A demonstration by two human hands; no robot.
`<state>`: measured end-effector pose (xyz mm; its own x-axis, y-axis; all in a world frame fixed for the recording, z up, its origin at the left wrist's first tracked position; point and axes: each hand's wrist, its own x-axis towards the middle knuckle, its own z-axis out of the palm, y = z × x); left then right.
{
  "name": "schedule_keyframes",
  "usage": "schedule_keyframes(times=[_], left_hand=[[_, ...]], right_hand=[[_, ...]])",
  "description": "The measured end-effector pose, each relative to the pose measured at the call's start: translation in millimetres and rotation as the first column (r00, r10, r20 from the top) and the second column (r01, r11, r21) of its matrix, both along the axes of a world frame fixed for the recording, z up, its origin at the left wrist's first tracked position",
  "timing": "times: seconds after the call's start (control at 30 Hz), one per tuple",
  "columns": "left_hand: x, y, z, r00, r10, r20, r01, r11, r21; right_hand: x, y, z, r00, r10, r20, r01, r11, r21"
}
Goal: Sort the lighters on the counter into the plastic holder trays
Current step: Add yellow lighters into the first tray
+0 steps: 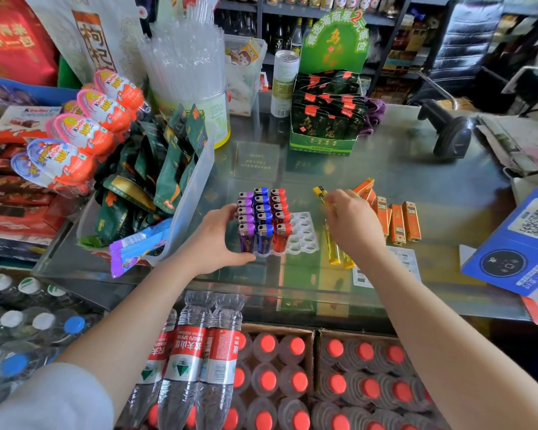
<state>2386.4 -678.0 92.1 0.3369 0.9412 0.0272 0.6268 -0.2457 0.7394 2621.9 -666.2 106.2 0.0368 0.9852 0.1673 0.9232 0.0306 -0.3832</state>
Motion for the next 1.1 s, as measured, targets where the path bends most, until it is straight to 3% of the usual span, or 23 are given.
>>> schedule_keyframes(times=[0.13,0.33,0.47,0.57,0.73,0.97,1.1], left_hand=[[1.7,-8.0,6.2,1.000,-0.006,0.030,0.006,1.000,0.001],[-0.9,-15.6,1.5,0.997,0.008,0.080,-0.008,1.000,-0.001],[-6.5,-13.3,-8.8,0.998,0.028,0.051,-0.026,0.999,-0.033],[-8.1,-11.7,-15.1,0.999,0.019,0.034,-0.018,0.999,-0.031],[-9.4,-7.2,-20.2,0.999,0.021,0.033,-0.019,0.998,-0.062],[-9.3,-6.2,-18.1,0.997,0.041,0.059,-0.035,0.995,-0.098],[-8.6,-8.6,-14.2,0.997,0.030,0.068,-0.024,0.996,-0.082]], right_hand=[[-7.6,26.4,-2.8,0.990,-0.055,0.127,0.072,0.988,-0.137],[-24.2,42.3,-12.3,0.985,0.071,0.156,-0.029,0.966,-0.256],[-22.1,30.7,-4.7,0.988,0.098,-0.115,-0.111,0.987,-0.116],[-15.9,8.9,-1.4,0.930,0.103,-0.353,-0.116,0.993,-0.016],[-9.8,-4.5,-4.9,0.822,0.119,-0.557,-0.174,0.984,-0.047],[-12.8,1.1,1.9,0.913,0.240,-0.329,-0.283,0.955,-0.089],[-20.2,0.9,-0.3,0.922,0.329,-0.204,-0.341,0.940,-0.025]])
